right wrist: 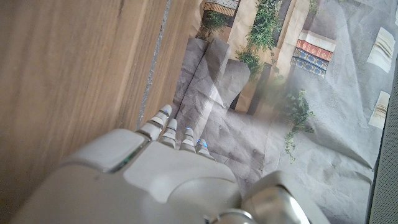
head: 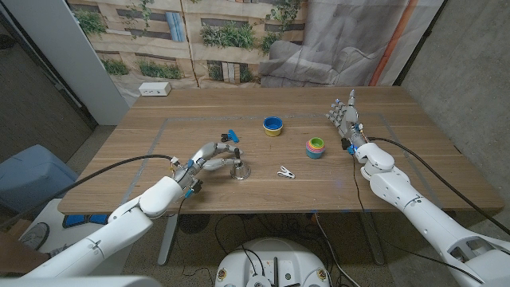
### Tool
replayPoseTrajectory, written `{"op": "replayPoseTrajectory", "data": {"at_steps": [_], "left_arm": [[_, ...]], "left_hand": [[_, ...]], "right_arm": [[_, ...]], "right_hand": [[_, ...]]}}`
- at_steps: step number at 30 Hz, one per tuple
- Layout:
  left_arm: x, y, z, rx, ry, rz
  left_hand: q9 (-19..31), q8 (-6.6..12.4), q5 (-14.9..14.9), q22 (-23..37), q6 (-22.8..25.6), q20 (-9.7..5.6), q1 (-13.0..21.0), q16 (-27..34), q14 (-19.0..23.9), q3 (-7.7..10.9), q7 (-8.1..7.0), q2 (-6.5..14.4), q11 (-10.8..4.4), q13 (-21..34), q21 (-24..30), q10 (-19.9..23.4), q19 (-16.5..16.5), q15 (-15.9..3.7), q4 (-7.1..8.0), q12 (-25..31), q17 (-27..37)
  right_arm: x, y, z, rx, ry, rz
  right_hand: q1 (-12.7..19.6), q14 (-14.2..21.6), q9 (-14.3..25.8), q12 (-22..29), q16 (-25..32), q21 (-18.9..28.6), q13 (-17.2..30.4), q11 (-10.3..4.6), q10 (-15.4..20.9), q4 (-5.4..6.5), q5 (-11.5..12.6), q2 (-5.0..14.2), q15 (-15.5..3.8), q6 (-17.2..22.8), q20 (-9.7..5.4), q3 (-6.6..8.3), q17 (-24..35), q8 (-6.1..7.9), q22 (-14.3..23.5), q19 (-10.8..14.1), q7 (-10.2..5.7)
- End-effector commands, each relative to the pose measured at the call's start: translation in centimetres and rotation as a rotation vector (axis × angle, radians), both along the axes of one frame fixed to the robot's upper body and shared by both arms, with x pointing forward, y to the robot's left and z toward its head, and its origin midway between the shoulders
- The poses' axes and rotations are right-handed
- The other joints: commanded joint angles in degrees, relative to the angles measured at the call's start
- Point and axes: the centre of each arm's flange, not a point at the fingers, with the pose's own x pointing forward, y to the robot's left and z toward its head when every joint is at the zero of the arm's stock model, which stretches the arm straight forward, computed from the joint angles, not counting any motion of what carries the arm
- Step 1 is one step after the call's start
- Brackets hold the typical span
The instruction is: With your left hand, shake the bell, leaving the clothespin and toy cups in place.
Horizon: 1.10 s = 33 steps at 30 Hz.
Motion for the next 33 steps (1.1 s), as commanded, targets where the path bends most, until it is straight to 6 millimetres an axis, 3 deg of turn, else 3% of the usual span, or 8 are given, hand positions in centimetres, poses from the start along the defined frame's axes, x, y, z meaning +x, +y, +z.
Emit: {"op": "replayPoseTrajectory", "data": {"at_steps": [1,12,18,26,33], "left_arm": [[0.0,-0.1,0.1,-0.001,-0.018,0.014],[0.5,-0.6,0.2,0.000,-0.021,0.005],[0.6,-0.4,0.3,0.017,-0.022,0.012],[0.5,-0.9,1.8,0.012,-0.066,0.010],[0.4,-1.7,3.7,-0.001,-0.118,0.002]], "left_hand": [[0.0,-0.43,0.0,0.2,1.8,0.06,0.5,-0.2,0.9,-0.38,-0.38,1.2,-0.04,0.2,0.3,1.8,1.0,-8.21,0.15,0.0,0.1],[0.3,-0.53,-0.1,0.2,7.7,-0.31,1.7,-0.7,1.6,-0.99,0.47,4.1,-0.14,0.4,0.3,7.7,2.4,-8.56,0.17,0.6,0.1],[0.4,-0.96,-0.1,0.2,7.8,-0.80,2.1,-0.6,2.0,-0.96,0.85,5.2,-0.16,0.4,0.2,8.7,2.3,-8.86,0.24,0.5,0.1],[0.5,-1.12,-0.1,0.2,9.9,-1.36,3.1,-0.7,2.3,-1.44,1.86,6.6,-0.24,0.6,0.4,12.0,3.5,-9.27,0.00,0.9,0.1],[0.6,-1.11,0.0,0.2,10.9,-1.48,3.7,-0.7,2.6,-1.83,1.83,6.8,-0.26,0.6,0.6,13.6,4.4,-9.45,-0.20,1.1,0.2]], "right_arm": [[0.0,0.0,0.0,0.000,0.000,0.000],[0.0,0.0,0.0,0.001,0.000,0.000],[0.0,0.0,0.0,0.000,0.000,0.000],[0.0,0.0,0.0,0.000,0.000,0.000],[0.0,0.0,0.0,0.000,0.000,0.000]], "right_hand": [[0.2,-0.4,0.2,0.2,0.4,0.4,0.1,0.08,-0.3,-0.06,0.3,5.59,0.05,-0.7,-0.14,-0.37,0.3,0.33,0.2,0.5,0.09],[0.2,-0.4,0.2,0.3,0.4,0.4,0.1,0.15,-0.2,-0.06,0.3,5.59,0.07,-0.8,-0.16,-0.37,0.3,0.31,0.2,0.5,0.11],[0.2,-0.4,0.2,0.3,0.4,0.4,0.1,0.08,-0.3,-0.06,0.3,5.59,0.11,-0.7,-0.13,-0.37,0.3,0.33,0.2,0.5,0.05],[0.2,-0.4,0.2,0.3,0.4,0.4,0.1,0.26,-0.2,-0.06,0.3,5.59,0.10,-0.7,-0.15,-0.37,0.3,0.34,0.2,0.4,0.07],[0.2,-0.4,0.2,0.3,0.4,0.4,0.1,0.14,-0.3,-0.06,0.3,5.59,0.06,-0.7,-0.11,-0.37,0.3,0.32,0.2,0.5,0.11]]}}
